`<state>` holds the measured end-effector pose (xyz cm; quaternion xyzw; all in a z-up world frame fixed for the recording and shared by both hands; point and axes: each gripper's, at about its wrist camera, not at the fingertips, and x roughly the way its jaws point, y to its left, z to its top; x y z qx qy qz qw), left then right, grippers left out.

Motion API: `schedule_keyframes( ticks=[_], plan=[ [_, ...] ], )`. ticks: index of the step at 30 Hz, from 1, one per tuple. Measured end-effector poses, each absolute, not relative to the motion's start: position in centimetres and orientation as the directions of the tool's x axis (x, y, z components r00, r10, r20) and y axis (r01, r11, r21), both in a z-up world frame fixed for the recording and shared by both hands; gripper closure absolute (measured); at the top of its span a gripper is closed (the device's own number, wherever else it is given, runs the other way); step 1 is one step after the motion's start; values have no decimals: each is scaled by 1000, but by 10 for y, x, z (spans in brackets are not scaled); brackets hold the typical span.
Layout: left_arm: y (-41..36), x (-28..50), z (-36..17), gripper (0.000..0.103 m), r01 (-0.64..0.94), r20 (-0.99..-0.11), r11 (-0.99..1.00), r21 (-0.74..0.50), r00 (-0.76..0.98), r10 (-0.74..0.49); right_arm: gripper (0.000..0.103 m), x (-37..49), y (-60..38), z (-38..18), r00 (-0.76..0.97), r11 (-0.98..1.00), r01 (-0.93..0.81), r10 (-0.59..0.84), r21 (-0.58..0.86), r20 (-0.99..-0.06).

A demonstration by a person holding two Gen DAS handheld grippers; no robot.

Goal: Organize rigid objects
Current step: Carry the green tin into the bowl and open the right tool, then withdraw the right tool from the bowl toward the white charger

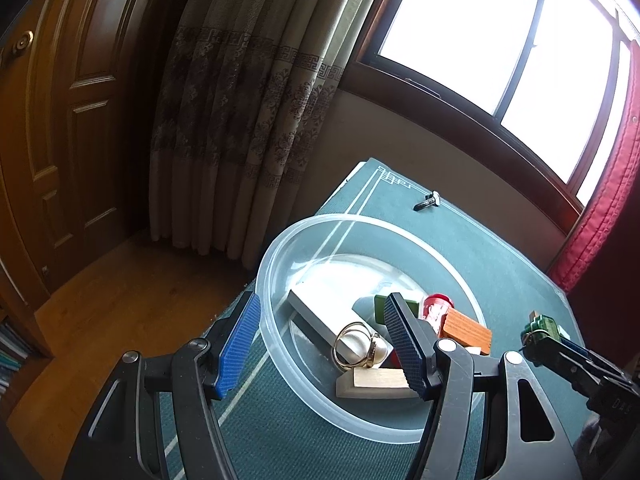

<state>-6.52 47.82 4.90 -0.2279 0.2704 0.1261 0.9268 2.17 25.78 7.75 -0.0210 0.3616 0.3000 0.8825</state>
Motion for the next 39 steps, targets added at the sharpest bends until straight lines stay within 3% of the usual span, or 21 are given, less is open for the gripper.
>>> schedule_keyframes(
  ticks=[12, 29, 39],
  plan=[
    [483, -68, 46, 37, -376, -571, 851, -367, 813, 113, 27, 32, 315, 76, 510, 763, -618, 573, 190, -641],
    [465, -59, 42, 31, -338, -582, 871, -357, 810, 76, 27, 34, 233, 48, 571, 860, -453, 481, 234, -665],
    [427, -53, 45, 27, -227, -587, 923, -311, 809, 1, 27, 31, 192, 35, 575, 889, -374, 446, 263, -686]
  ],
)
